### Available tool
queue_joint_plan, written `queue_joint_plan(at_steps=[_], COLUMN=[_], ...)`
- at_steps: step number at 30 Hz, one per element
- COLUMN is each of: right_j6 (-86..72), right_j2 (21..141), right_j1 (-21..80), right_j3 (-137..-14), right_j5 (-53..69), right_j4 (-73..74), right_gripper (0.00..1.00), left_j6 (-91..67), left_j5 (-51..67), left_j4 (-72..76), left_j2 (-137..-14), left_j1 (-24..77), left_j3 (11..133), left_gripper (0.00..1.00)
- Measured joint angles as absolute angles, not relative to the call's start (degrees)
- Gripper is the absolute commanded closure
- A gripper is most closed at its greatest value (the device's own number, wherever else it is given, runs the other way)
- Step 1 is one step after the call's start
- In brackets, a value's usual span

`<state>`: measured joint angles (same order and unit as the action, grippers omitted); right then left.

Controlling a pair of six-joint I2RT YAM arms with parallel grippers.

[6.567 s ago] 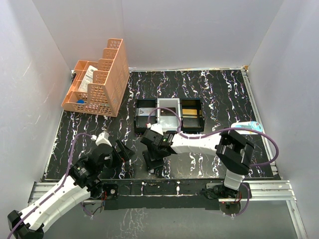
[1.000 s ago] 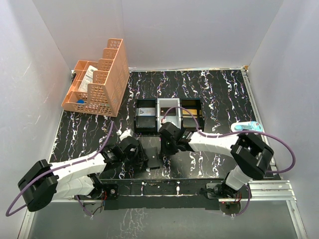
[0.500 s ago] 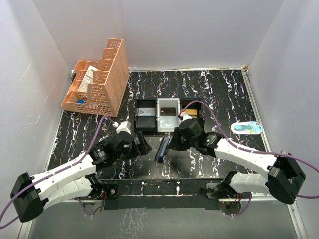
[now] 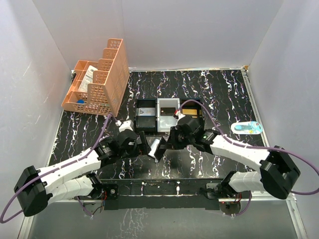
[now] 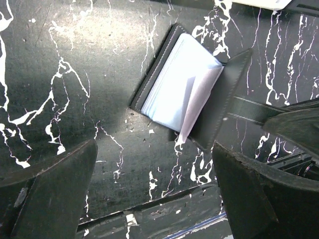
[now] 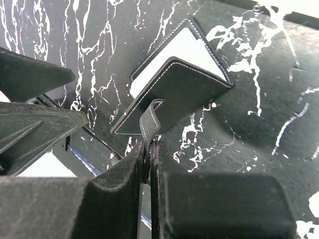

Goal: Take the credit cards out of the card holder

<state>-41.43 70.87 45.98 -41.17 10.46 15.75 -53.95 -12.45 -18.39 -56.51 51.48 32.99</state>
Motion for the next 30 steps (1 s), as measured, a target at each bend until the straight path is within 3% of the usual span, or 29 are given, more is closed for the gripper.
queue_joint_plan(at_steps=[6,14,20,30], right_j6=[-37.89,-34.24,-34.44,-35.62], right_j2=[77.45,82.04,79.85,74.81], right_j1=[45.8,46.96,46.76,39.18], right_j3=[-44.07,-46.74,-46.85,-36.53], right_j5=[18.81,30.41,25.74,22.2], right_j4=[13.76,10.59,12.19,12.62], right_gripper=[1.0,1.0,1.0,1.0], left_j6=[-54.04,-57.56,-59.13,-57.93], left_j5=[-12.99,-14.48,-14.13,-8.69], left_j4=[-19.31,-20.82,-20.99,-13.63], left_j2=[-55.96,-46.19,-44.53,-51.55], left_j1=[51.48,51.48,51.48,51.48], left_j3=[34.02,31.09,29.98,29.47], left_gripper=[0.03,0.09,0.18,0.24])
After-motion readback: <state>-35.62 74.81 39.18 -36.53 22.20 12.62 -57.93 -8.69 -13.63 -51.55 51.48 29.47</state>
